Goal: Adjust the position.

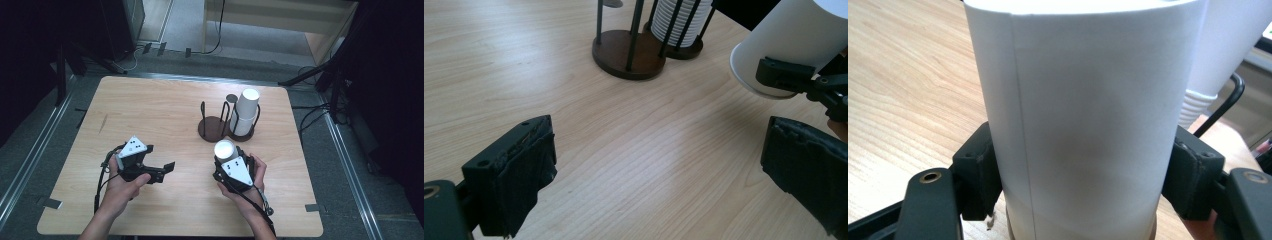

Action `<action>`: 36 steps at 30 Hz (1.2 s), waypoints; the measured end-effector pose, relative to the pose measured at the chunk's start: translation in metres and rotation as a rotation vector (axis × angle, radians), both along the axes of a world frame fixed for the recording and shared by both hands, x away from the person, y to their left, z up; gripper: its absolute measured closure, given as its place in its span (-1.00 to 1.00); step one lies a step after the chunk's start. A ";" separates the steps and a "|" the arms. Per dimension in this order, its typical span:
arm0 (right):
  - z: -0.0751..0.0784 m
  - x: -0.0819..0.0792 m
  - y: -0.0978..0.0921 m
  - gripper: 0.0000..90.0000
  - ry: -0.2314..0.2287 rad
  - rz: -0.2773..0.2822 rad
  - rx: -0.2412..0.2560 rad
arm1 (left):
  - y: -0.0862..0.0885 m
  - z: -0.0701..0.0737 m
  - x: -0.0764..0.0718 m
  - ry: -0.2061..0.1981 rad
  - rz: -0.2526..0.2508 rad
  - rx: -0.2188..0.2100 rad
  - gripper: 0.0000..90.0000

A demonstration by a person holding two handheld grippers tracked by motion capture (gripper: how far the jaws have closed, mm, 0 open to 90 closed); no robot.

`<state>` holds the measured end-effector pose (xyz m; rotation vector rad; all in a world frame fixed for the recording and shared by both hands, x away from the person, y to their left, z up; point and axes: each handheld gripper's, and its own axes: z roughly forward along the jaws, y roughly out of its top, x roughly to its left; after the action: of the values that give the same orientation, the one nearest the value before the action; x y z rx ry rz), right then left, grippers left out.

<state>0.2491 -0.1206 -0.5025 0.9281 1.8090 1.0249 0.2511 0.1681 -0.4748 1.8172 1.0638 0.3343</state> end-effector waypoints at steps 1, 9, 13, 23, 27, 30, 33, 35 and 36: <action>-0.001 -0.002 0.003 -0.38 -0.017 0.006 -0.028 | -0.003 0.001 -0.001 -0.001 -0.010 0.001 -0.97; -0.002 -0.006 0.011 -0.38 -0.029 0.045 -0.053 | -0.016 0.001 -0.002 0.007 -0.042 0.005 -0.96; -0.002 -0.008 0.016 -0.38 -0.051 0.058 -0.084 | -0.020 0.001 -0.002 0.010 -0.059 -0.005 -0.91; -0.004 -0.021 0.027 -0.38 -0.132 0.088 -0.220 | -0.040 0.005 -0.005 -0.012 -0.150 0.008 -0.86; -0.009 -0.025 0.032 -0.38 -0.161 0.099 -0.281 | -0.051 0.005 -0.009 -0.044 -0.209 0.025 -0.84; -0.009 -0.027 0.034 -0.38 -0.173 0.104 -0.305 | -0.052 0.004 -0.010 -0.055 -0.224 0.032 -0.79; -0.010 -0.028 0.037 -0.38 -0.188 0.110 -0.341 | -0.054 0.003 -0.012 -0.078 -0.230 0.047 -0.73; -0.011 -0.029 0.039 -0.38 -0.189 0.120 -0.358 | -0.055 0.004 -0.014 -0.108 -0.229 0.074 -0.71; -0.012 -0.030 0.040 -0.38 -0.191 0.121 -0.361 | -0.056 0.004 -0.015 -0.113 -0.233 0.075 -0.70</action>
<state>0.2194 -0.0810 -0.5143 0.4901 1.8241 0.7927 0.2363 0.1124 -0.4712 1.9424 0.7608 0.3355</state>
